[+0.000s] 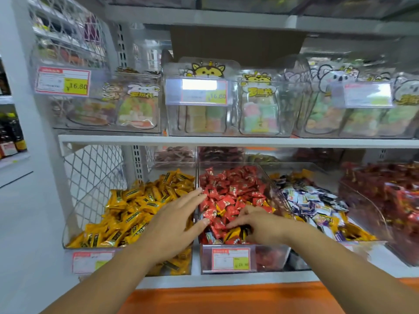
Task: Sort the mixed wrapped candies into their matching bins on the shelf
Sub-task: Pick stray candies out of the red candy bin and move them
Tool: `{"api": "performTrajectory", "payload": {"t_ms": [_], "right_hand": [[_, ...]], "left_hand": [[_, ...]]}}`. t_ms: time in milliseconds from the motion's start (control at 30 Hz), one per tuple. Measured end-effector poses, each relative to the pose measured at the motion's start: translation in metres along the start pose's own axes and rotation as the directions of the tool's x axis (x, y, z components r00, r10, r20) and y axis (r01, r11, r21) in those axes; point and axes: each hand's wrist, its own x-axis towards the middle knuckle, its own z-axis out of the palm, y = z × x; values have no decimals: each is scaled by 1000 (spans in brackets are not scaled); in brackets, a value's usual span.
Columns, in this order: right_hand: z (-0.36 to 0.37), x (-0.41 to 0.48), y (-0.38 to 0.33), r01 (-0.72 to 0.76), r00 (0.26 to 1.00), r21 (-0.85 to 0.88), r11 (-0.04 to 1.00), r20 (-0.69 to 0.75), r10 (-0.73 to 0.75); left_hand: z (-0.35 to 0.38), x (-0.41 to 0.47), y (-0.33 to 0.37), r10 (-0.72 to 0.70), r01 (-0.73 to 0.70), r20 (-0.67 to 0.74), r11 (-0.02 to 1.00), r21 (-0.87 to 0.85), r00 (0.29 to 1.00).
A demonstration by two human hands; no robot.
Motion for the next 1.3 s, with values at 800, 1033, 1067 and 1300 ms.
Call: {"api": "performTrajectory", "payload": {"t_ms": [800,1033,1067,1300], "right_hand": [[-20,-12,-25,181,916,257,949,-396,-67],[-12,-17,3,-16,1000,196,980,-17,20],[-8,-14,4,-16,1000,101,995,28,13],[1,-3,-1,27,992,47,999,-127,-21]], "left_hand": [[11,13,23,20,-29,-117,997,-72,993],[15,10,24,-118,6,-286,931,-365,951],[14,10,24,-146,20,-287,917,-399,947],[-2,18,25,-203,54,-265,877,-478,943]]}}
